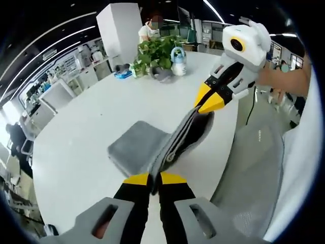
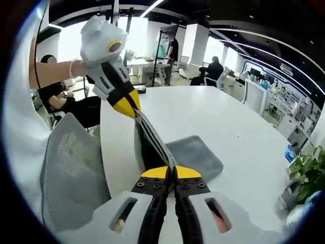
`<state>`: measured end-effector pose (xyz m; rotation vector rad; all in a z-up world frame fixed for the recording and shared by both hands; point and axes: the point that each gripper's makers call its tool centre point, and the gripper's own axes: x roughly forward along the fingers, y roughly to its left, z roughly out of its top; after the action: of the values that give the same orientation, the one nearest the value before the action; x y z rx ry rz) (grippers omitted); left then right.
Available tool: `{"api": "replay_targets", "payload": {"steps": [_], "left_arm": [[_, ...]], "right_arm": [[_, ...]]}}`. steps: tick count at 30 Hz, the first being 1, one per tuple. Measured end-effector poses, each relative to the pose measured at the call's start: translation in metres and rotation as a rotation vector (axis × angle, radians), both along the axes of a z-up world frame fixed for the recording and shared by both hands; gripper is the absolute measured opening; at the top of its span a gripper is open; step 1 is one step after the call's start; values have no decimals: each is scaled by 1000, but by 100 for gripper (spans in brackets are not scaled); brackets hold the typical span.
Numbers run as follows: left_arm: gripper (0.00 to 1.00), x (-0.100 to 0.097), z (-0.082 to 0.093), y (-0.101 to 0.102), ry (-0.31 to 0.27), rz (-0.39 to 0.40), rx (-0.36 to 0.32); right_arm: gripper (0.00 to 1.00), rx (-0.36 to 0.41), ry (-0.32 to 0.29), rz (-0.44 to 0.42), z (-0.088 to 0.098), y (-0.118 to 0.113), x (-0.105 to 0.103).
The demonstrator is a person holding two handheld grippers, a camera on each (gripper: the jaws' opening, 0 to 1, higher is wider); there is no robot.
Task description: Fold the towel on the table until its edges align and the towel forms a compact rectangular stack.
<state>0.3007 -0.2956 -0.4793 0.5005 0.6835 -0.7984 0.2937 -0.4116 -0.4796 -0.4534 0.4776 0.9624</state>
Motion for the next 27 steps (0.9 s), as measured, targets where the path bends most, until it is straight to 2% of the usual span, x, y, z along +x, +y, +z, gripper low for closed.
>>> {"api": "replay_targets", "payload": {"steps": [6, 13, 18, 27], "left_arm": [[6, 11, 9, -4, -20, 8, 10], [6, 38, 17, -5, -26, 41, -7], [6, 49, 17, -8, -18, 45, -14], [6, 78, 17, -9, -12, 84, -38]], "right_arm": [[0, -12, -28, -9, 7, -3, 14], [0, -29, -51, -23, 15, -3, 44], [0, -56, -62, -25, 15, -4, 61], [0, -39, -56, -67, 14, -6, 91]]}}
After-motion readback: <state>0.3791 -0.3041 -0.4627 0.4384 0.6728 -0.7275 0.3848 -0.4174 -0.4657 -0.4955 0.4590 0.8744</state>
